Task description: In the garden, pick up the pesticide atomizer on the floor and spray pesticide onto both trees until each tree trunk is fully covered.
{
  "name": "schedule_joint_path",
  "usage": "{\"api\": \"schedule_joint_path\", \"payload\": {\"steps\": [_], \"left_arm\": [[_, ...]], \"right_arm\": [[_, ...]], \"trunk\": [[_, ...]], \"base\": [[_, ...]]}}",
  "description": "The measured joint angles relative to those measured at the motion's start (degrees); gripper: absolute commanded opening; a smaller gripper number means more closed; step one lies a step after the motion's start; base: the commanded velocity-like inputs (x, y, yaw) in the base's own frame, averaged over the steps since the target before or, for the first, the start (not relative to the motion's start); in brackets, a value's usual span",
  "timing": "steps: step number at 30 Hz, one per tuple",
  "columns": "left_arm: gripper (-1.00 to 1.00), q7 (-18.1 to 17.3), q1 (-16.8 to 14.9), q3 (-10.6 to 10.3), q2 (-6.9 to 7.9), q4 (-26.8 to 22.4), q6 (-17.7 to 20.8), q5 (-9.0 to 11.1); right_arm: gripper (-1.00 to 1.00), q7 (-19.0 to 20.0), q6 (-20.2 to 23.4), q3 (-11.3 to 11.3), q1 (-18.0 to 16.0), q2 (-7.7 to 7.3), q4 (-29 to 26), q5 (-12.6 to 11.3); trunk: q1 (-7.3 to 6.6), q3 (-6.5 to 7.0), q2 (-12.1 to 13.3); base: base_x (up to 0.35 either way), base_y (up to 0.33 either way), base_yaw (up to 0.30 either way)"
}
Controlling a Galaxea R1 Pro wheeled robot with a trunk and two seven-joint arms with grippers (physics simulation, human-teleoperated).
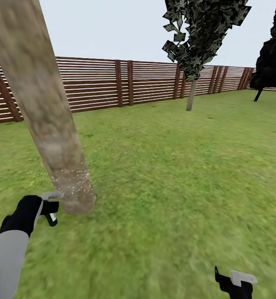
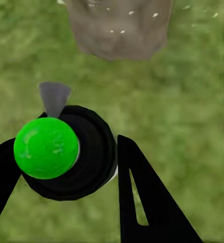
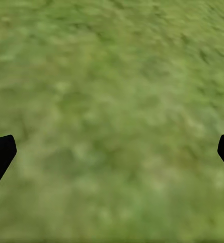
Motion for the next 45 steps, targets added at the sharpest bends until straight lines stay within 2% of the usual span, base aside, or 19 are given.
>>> {"api": "schedule_joint_path", "payload": {"steps": [3,6,8,10,17,18,20,23,24,25,28,31,34,36,39,40,42,43,45], "left_arm": [[-1.0,0.0,0.0,-0.2,-0.4,-0.4,-0.2,-0.8],[-1.0,-0.2,0.2,0.4,2.12,-0.4,-0.2,-1.1],[-1.0,-0.2,2.5,0.2,2.42,-0.1,-0.3,-0.7],[-1.0,-0.3,7.5,0.1,1.98,0.3,-6.3,-0.4],[-1.0,-1.1,13.2,-0.3,1.81,5.7,-24.2,-0.6],[-1.0,-2.8,13.5,-1.6,1.84,7.8,-27.2,-0.8],[-1.0,-10.0,13.7,-9.0,2.19,11.7,-34.4,-2.7],[-1.0,-16.0,13.7,-13.7,2.32,12.6,-36.8,-4.2],[-1.0,-17.4,13.7,-14.8,2.33,12.7,-37.0,-5.2],[-1.0,-19.1,13.7,-16.4,2.25,12.7,-37.2,-6.7],[-1.0,-22.2,13.7,-20.7,1.74,12.7,-37.3,-8.2],[-1.0,-26.8,13.4,-25.8,1.53,11.9,-37.4,-8.3],[-1.0,-31.2,13.0,-30.8,1.46,11.8,-37.4,-8.6],[-1.0,-36.4,12.9,-35.5,1.46,11.8,-37.5,-8.8],[-1.0,-39.7,12.8,-40.7,1.39,11.8,-37.4,-8.9],[-1.0,-39.9,12.8,-44.9,1.29,11.7,-37.4,-8.8],[-1.0,-39.9,12.8,-45.8,1.2,11.7,-37.3,-8.8],[-1.0,-39.9,12.8,-46.0,0.89,11.7,-37.2,-8.8],[-1.0,-40.0,12.7,-46.3,-0.44,11.7,-36.9,-9.7]], "right_arm": [[1.0,0.0,0.0,0.0,0.0,0.0,0.0,0.0],[1.0,0.0,0.0,0.0,0.0,0.0,0.0,0.0],[1.0,0.0,0.0,0.0,0.0,0.0,0.0,0.0],[1.0,0.0,0.0,0.1,0.0,0.0,0.0,0.0],[1.0,0.1,0.0,0.1,0.0,0.0,0.0,0.0],[1.0,0.2,0.0,0.1,0.0,0.0,0.0,0.1],[1.0,0.3,0.0,0.4,0.0,0.0,0.0,0.2],[1.0,0.4,0.1,0.6,0.0,0.0,0.3,0.6],[1.0,0.4,0.1,1.0,0.0,0.05,0.9,2.0],[1.0,0.4,0.0,3.4,0.0,0.09,1.6,5.8],[1.0,1.3,0.1,10.0,-0.4,1.84,2.0,11.7],[1.0,10.2,0.1,19.7,-3.2,3.73,1.8,14.8],[1.0,19.2,0.0,23.9,-6.6,5.28,1.8,15.1],[1.0,24.8,0.0,26.0,-8.8,6.11,1.7,15.2],[1.0,32.6,0.0,27.0,-11.1,7.22,1.7,15.1],[1.0,33.6,0.0,27.2,-11.3,7.42,1.8,15.5],[1.0,35.2,0.1,27.2,-11.3,7.67,1.8,16.9],[-1.0,37.1,0.1,27.2,-11.4,8.2,1.8,18.0],[-1.0,41.3,0.0,27.2,-11.4,9.28,1.8,19.9]], "trunk": [[0.0,0.0,0.0],[0.0,0.0,0.0],[0.0,-0.01,0.0],[0.0,-0.01,0.0],[0.0,0.0,0.0],[0.0,-0.01,0.0],[0.03,0.0,0.0],[0.03,0.0,0.0],[0.03,0.0,0.0],[0.03,0.0,0.0],[0.03,0.0,0.0],[0.03,0.01,0.0],[0.01,0.01,0.0],[0.0,0.01,0.0],[0.0,0.01,0.0],[0.0,0.0,0.0],[0.0,0.01,0.0],[0.0,0.01,0.0],[0.0,0.01,0.0]], "base": [[0.0,0.0,0.0],[0.0,0.0,0.0],[0.0,0.0,0.0],[0.0,0.0,0.0],[-0.002,0.0,0.0],[-0.101,0.0,0.0],[-0.257,0.0,0.0],[-0.324,0.0,0.0],[-0.335,0.0,0.0],[-0.336,0.0,0.0],[-0.337,0.0,0.0],[-0.336,0.0,0.0],[-0.144,0.0,0.0],[-0.025,0.0,0.0],[-0.002,0.0,0.0],[0.0,0.0,0.0],[0.0,0.0,0.0],[0.0,0.0,0.0],[0.0,0.0,0.0]]}}
